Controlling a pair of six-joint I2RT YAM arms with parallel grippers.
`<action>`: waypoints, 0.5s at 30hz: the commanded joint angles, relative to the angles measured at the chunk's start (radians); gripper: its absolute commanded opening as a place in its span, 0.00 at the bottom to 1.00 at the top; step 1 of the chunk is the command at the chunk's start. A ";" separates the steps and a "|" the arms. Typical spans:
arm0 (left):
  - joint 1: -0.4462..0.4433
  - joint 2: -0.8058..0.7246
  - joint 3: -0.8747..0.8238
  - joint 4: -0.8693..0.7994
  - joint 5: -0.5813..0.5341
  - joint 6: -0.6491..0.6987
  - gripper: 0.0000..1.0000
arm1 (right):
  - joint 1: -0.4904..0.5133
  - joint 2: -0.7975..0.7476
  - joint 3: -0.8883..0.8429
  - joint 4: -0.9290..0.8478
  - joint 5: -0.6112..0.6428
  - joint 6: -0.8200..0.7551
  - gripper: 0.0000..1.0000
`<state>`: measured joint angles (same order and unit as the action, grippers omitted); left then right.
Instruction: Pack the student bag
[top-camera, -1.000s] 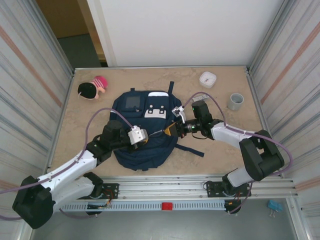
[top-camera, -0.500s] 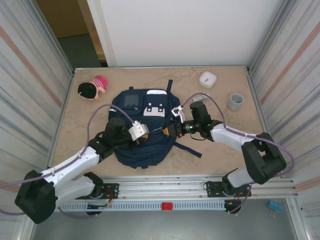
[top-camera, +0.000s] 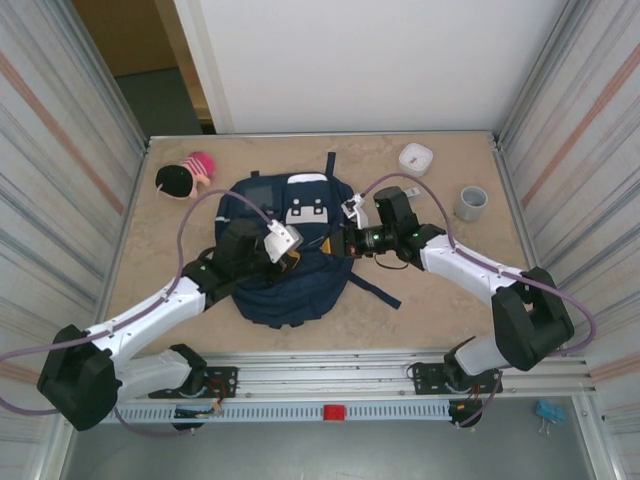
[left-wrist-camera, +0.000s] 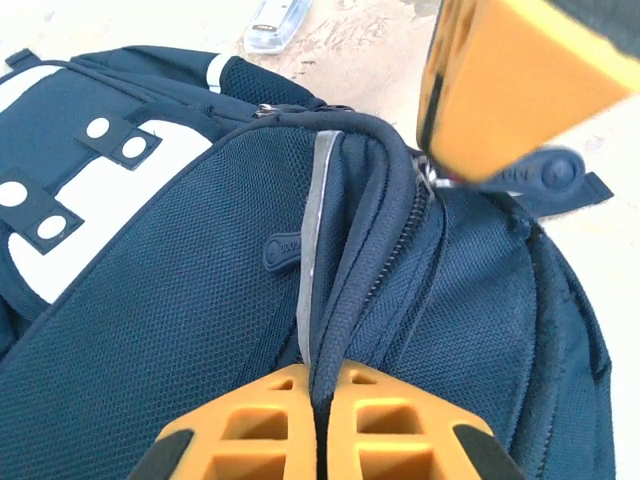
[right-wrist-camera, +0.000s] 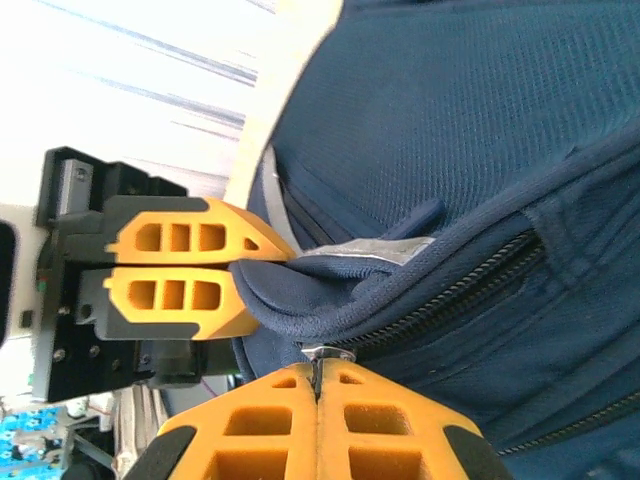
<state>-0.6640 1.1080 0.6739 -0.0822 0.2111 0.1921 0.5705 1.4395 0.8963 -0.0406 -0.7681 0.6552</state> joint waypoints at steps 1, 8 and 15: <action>-0.055 -0.048 -0.021 0.056 -0.048 -0.124 0.00 | 0.061 -0.041 0.041 -0.114 0.036 -0.001 0.00; -0.142 0.042 0.025 0.130 -0.142 -0.116 0.00 | 0.138 -0.091 -0.022 -0.109 0.106 0.097 0.00; -0.192 0.082 0.036 0.208 -0.108 -0.134 0.02 | 0.217 -0.149 -0.081 -0.055 0.277 0.242 0.00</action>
<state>-0.8371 1.1839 0.6613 -0.0452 0.0551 0.1024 0.7284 1.3380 0.8322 -0.1440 -0.4915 0.8055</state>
